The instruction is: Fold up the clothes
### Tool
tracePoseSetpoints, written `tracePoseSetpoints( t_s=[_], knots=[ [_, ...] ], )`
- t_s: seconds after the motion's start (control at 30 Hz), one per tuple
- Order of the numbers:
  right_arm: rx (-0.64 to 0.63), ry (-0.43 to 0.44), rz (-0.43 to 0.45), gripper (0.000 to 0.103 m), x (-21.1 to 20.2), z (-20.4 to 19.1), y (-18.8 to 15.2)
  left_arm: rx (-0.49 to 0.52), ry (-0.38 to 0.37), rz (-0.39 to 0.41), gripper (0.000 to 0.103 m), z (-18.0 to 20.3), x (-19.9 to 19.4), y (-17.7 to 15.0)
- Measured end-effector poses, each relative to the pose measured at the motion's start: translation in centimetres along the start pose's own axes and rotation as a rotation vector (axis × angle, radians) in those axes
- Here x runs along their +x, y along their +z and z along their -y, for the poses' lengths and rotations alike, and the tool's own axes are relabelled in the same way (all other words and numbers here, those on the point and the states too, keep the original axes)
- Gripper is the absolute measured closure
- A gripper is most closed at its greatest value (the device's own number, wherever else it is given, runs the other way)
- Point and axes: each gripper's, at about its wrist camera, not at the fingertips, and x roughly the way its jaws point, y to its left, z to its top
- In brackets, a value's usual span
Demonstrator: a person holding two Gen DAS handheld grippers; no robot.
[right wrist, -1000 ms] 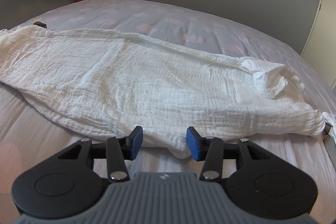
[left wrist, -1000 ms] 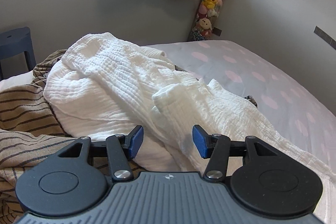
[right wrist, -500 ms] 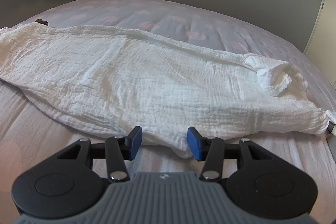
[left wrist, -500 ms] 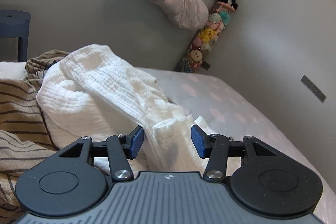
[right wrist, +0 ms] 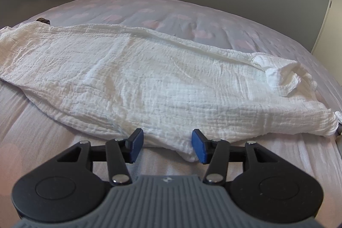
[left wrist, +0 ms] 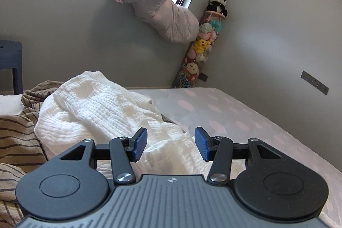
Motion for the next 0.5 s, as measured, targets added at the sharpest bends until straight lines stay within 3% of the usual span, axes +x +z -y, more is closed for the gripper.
tracePoseSetpoints(
  t_s=[0.23,0.37,0.43,0.5],
  knots=[
    [-0.002,-0.003,-0.004,0.048,0.2,-0.1,-0.1,-0.028,0.007,-0.135,0.057,-1.9,2.2,-1.1],
    [-0.003,-0.002,-0.006,0.048,0.3,-0.1,-0.1,-0.021,0.0,-0.165,0.059,-1.8,2.4,-1.4],
    [-0.002,-0.003,-0.006,0.048,0.4,-0.1,0.0,-0.015,-0.008,-0.173,0.064,-1.5,2.2,-1.5],
    [-0.003,-0.004,-0.006,0.048,0.4,-0.1,0.0,-0.012,-0.015,-0.178,0.077,-1.2,2.0,-1.5]
  ],
)
